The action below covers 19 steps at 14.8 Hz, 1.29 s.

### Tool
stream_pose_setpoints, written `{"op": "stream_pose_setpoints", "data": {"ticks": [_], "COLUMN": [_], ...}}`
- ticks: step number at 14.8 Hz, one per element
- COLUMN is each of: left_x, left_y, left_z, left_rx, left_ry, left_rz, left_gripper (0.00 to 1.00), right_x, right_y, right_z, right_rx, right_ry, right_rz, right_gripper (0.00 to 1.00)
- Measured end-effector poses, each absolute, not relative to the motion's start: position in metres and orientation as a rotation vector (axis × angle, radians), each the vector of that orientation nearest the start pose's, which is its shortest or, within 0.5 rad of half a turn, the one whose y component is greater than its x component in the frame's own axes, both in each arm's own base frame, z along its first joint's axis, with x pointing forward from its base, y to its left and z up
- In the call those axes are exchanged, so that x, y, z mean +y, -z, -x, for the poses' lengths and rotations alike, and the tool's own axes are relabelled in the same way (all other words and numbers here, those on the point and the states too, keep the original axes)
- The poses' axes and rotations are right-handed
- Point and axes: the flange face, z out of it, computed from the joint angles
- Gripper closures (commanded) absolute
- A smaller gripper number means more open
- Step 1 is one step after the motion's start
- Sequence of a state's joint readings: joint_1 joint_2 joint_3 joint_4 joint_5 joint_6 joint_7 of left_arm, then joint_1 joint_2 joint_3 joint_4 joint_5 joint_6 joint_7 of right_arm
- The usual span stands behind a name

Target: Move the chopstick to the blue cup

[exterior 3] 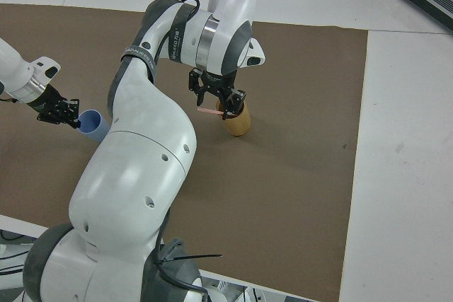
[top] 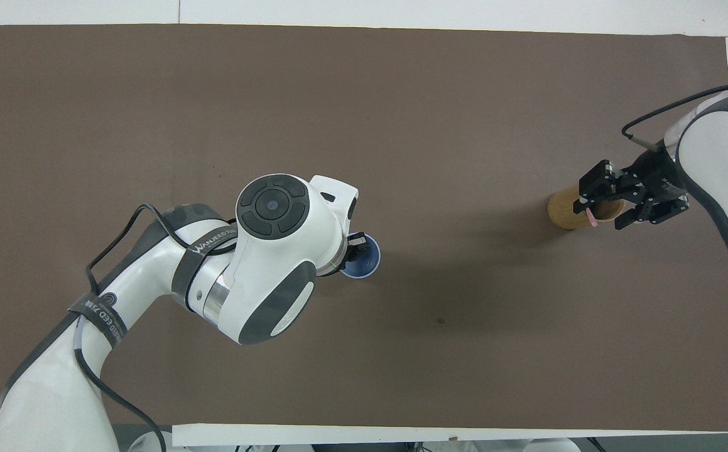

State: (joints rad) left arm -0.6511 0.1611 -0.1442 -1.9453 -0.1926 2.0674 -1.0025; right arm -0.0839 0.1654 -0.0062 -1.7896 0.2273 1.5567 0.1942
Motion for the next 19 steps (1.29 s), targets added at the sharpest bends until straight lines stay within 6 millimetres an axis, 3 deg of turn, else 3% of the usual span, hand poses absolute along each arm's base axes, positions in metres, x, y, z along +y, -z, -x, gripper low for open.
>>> {"op": "stream_pose_setpoints", "data": {"ticks": [2, 4, 5, 7, 10, 13, 16, 19], "left_x": [-0.424, -0.422, -0.422, -0.422, -0.421, -0.4, -0.341, -0.25], "left_y": [-0.398, -0.398, -0.398, -0.399, -0.405, -0.437, -0.498, -0.546], "left_z": [-0.409, -0.411, -0.411, -0.411, -0.413, -0.431, -0.46, -0.491], "left_rx": [-0.496, -0.508, -0.51, -0.515, -0.522, -0.541, -0.55, -0.519], "left_ry": [-0.276, -0.274, -0.274, -0.274, -0.27, -0.284, -0.2, -0.104], "left_rz": [3.182, 3.18, 3.18, 3.179, 3.182, 3.148, 3.136, 3.18], "left_gripper": [0.68, 0.3, 0.0, 0.01, 0.0, 0.0, 0.0, 0.0], "right_x": [-0.026, -0.025, -0.025, -0.023, -0.022, -0.024, -0.024, -0.025], "right_y": [-0.434, -0.431, -0.43, -0.43, -0.43, -0.436, -0.466, -0.531], "right_z": [-0.558, -0.556, -0.556, -0.555, -0.555, -0.555, -0.558, -0.559], "right_rx": [0.469, 0.468, 0.469, 0.469, 0.471, 0.481, 0.456, 0.413], "right_ry": [-0.612, -0.622, -0.626, -0.628, -0.625, -0.613, -0.612, -0.576], "right_rz": [2.836, 2.833, 2.832, 2.819, 2.805, 2.806, 2.808, 2.823], "right_gripper": [0.44, 0.52, 0.56, 0.69, 1.0, 1.0, 1.0, 1.0]}}
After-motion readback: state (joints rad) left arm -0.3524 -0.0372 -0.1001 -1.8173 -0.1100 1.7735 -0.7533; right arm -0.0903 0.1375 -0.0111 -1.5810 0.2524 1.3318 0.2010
